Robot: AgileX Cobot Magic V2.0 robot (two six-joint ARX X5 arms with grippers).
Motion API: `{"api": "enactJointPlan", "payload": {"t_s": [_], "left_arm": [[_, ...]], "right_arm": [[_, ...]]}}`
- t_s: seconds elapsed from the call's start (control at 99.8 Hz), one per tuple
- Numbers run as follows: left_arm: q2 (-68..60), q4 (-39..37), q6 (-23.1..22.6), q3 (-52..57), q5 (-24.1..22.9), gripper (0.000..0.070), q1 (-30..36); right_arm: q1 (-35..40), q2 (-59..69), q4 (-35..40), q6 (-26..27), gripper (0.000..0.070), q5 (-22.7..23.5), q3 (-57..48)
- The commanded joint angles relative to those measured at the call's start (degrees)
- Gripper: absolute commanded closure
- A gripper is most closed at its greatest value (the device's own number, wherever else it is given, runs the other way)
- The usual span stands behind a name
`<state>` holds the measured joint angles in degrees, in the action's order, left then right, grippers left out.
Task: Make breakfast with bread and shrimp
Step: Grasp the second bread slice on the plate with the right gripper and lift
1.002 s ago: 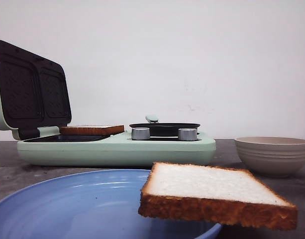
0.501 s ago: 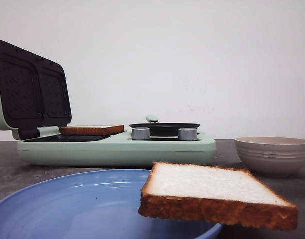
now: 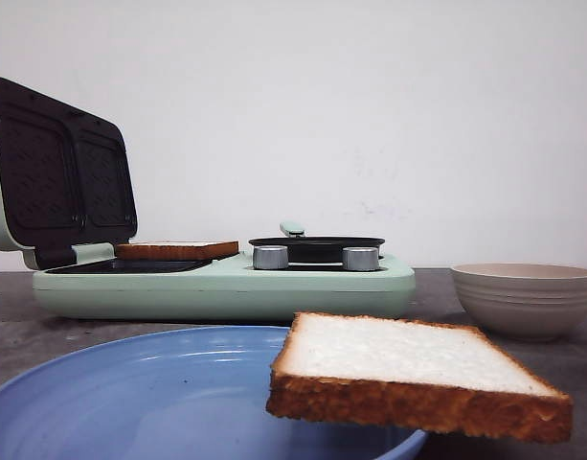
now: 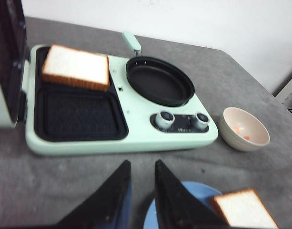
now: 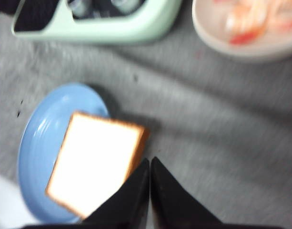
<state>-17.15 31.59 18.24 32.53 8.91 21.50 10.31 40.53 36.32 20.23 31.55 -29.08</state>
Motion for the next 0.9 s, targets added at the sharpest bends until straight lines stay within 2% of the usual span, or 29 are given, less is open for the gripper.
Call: {"api": "enactJointPlan", "payload": {"t_s": [0.0,0.14,0.18,0.22,0.341,0.391,0.431,0.892], "left_arm": [[1.4,1.0,0.9,0.5,-0.1,0.0697,0.2],[3.4,3.7,0.6,0.5,-0.1,0.0696,0.2],[3.5,4.2,0.4,0.5,-0.1,0.0685,0.2],[3.5,4.6,0.4,0.5,-0.1,0.0661,0.2],[3.5,5.0,0.0,0.5,-0.1,0.0617,0.2],[3.5,5.0,-0.3,0.5,-0.1,0.0601,0.2],[3.5,5.0,-0.5,0.5,-0.1,0.0582,0.2],[3.5,5.0,-1.1,0.5,-0.1,0.0577,0.2]], "right_arm": [[0.8,1.9,-1.1,2.9,0.07,1.5,0.9],[2.4,5.8,-5.1,8.5,0.07,5.9,3.8],[3.0,6.8,-7.0,10.0,0.0675,7.5,4.7],[3.6,7.6,-8.6,11.3,0.0627,7.7,5.5],[5.2,9.0,-10.8,13.6,0.0414,7.6,7.8],[5.9,9.4,-11.0,13.8,0.0371,7.6,8.3],[6.4,9.6,-11.2,13.9,0.0366,7.6,8.6],[13.2,9.6,-26.1,24.3,0.0365,8.0,17.0]]}}
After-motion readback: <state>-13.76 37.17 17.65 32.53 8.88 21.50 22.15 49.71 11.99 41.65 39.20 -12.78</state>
